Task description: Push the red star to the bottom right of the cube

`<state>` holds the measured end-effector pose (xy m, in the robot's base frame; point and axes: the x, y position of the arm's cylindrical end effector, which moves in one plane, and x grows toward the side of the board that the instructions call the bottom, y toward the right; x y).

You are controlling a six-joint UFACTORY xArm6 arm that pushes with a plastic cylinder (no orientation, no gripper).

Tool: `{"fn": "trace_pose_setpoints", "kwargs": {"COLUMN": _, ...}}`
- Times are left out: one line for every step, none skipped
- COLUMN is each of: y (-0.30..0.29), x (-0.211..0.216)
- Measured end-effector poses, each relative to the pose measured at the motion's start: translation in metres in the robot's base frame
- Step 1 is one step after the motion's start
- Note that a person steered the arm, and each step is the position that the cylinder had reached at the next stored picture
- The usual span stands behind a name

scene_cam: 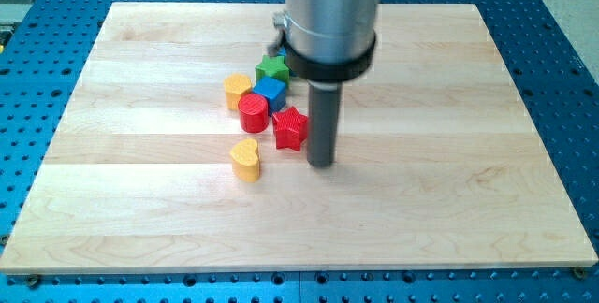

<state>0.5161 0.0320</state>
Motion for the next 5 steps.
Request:
{"fn": "trace_pose_setpoints", "kwargs": {"y": -0.035, "x": 0.005}}
{"fn": "trace_pose_setpoints", "kwargs": {"y": -0.045, "x": -0.011}}
{"fn": "trace_pose_setpoints", "kwargs": {"y": -0.047, "x": -0.025}}
{"fn": "trace_pose_setpoints", "kwargs": {"y": -0.047, "x": -0.031}}
{"fn": "trace_pose_setpoints", "kwargs": {"y": -0.047, "x": -0.035}}
